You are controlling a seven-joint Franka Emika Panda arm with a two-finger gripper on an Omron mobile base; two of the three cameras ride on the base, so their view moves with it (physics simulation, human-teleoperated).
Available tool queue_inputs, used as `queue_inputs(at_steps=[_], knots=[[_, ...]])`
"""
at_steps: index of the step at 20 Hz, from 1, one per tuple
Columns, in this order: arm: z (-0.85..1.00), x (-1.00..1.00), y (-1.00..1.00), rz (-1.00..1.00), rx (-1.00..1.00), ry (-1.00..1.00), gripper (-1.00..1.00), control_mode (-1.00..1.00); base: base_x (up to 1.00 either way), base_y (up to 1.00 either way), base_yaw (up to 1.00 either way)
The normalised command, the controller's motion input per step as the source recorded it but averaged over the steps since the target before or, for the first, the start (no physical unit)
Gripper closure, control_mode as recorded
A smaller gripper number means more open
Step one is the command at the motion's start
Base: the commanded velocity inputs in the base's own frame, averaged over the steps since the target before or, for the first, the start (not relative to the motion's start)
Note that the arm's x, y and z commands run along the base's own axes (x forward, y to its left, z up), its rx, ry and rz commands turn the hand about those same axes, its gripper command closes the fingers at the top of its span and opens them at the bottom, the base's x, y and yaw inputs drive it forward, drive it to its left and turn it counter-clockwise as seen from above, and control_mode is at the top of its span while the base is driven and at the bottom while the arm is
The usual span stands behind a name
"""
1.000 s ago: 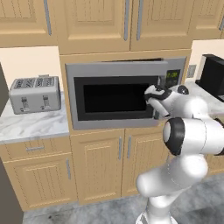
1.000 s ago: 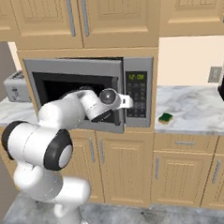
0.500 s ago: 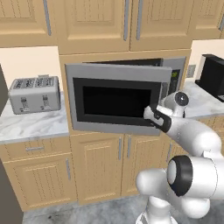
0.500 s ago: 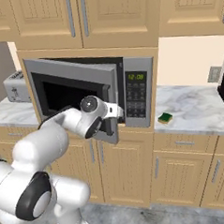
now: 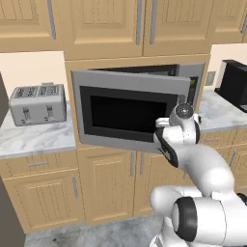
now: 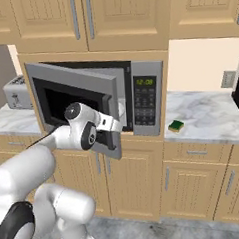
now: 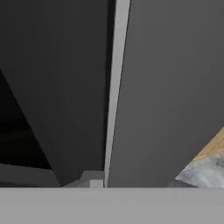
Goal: Place the sponge inside the microwave to prepare for sanitizing.
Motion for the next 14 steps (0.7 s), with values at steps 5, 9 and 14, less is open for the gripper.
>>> queue_inputs(at_steps=[5,9,14], knots=[[-0.19,-0.48,0.49,-0.27,0.0,0.07,1.0,-1.0,0.0,0.0,0.0],[-0.09,-0.5,0.54,-0.15,0.0,0.05,1.0,-1.0,0.0,0.0,0.0],[-0.26,-0.6,0.73,-0.11,0.0,0.05,1.0,-1.0,0.0,0.0,0.0]])
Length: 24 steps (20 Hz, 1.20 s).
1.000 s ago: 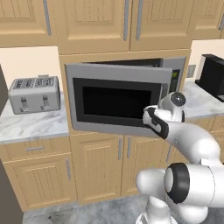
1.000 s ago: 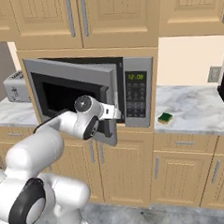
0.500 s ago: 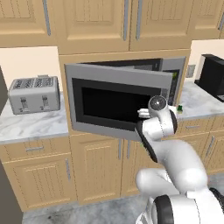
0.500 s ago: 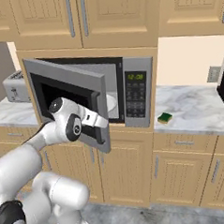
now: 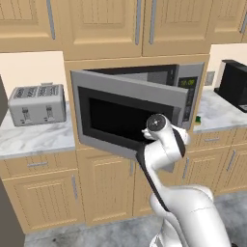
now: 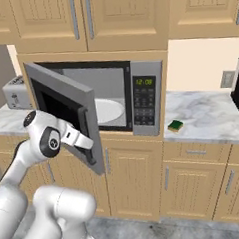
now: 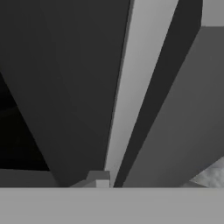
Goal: Place the sponge inside the microwave to prepare for sanitizing.
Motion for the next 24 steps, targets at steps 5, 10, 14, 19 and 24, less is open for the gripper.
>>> queue_inputs(at_steps=[5,10,14,19,24], knots=[[-0.38,-0.75,0.86,-0.1,0.0,0.01,1.0,-1.0,0.0,0.0,0.0],[-0.39,-0.76,0.87,-0.08,0.0,0.0,1.0,-1.0,0.0,0.0,0.0],[-0.12,-0.48,0.97,-0.06,0.0,0.0,1.0,-1.0,0.0,0.0,0.0],[-0.06,-0.46,0.99,-0.08,0.0,0.0,1.0,-1.0,0.0,0.0,0.0],[-0.22,0.04,0.53,-0.16,0.03,0.0,1.0,-1.0,0.0,0.0,0.0]])
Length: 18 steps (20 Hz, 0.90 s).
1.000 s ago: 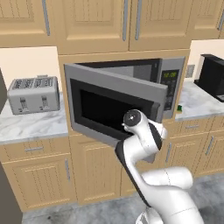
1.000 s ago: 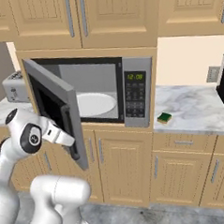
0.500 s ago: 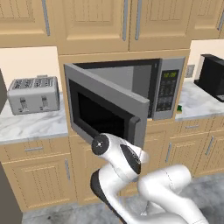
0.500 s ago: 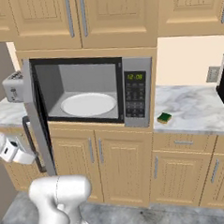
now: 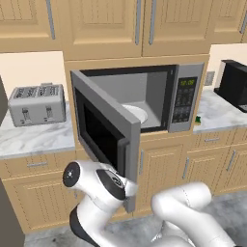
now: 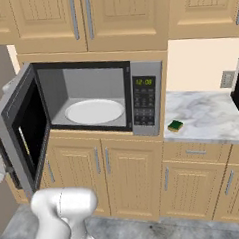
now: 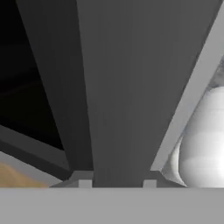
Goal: Place the sponge inside the microwave to prepare for sanitizing.
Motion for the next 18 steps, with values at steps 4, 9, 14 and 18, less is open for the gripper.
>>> queue_inputs(at_steps=[4,9,14,18], knots=[[-0.22,0.07,0.47,-0.21,0.0,-0.02,1.0,-1.0,0.0,0.0,0.0],[-0.2,0.08,0.7,-0.23,0.0,0.0,1.0,-1.0,0.0,0.0,0.0],[-0.18,0.0,0.58,-0.2,0.0,0.0,1.0,-1.0,0.0,0.0,0.0],[-0.15,0.0,0.56,-0.2,0.0,0.0,1.0,-1.0,0.0,0.0,0.0]])
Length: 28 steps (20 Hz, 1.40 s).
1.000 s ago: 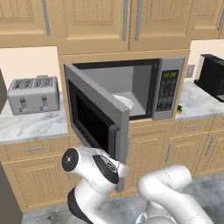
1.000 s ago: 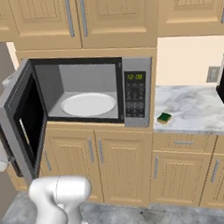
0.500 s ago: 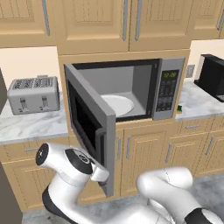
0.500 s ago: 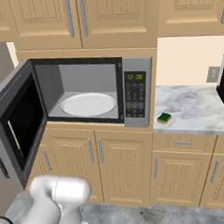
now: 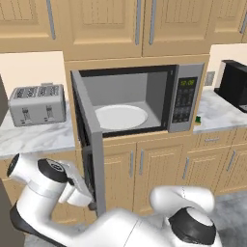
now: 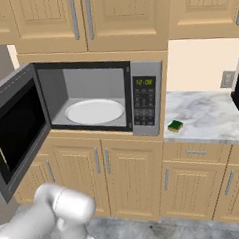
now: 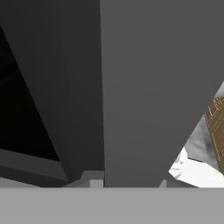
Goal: Place the sponge inside the microwave to prepare for sanitizing.
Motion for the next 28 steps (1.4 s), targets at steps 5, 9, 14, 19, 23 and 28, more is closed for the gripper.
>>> queue_inputs(at_steps=[5,9,14,19,23,28], knots=[[-0.01,-0.01,0.57,-0.14,0.0,-0.01,-1.0,-1.0,0.0,0.0,0.0],[-0.01,-0.05,0.23,-0.07,0.0,-0.01,-1.0,-1.0,0.0,0.0,0.0],[0.0,-0.24,0.01,-0.05,0.0,-0.01,-1.0,-1.0,0.0,0.0,0.0],[0.0,-0.92,0.01,0.01,-0.03,0.0,-1.0,-1.0,0.0,0.0,0.0],[0.0,-1.0,-0.05,0.09,-0.03,0.0,-1.0,-1.0,0.0,0.0,0.0],[0.0,-0.92,-0.55,0.23,0.0,0.0,-1.0,-1.0,0.0,0.0,0.0]])
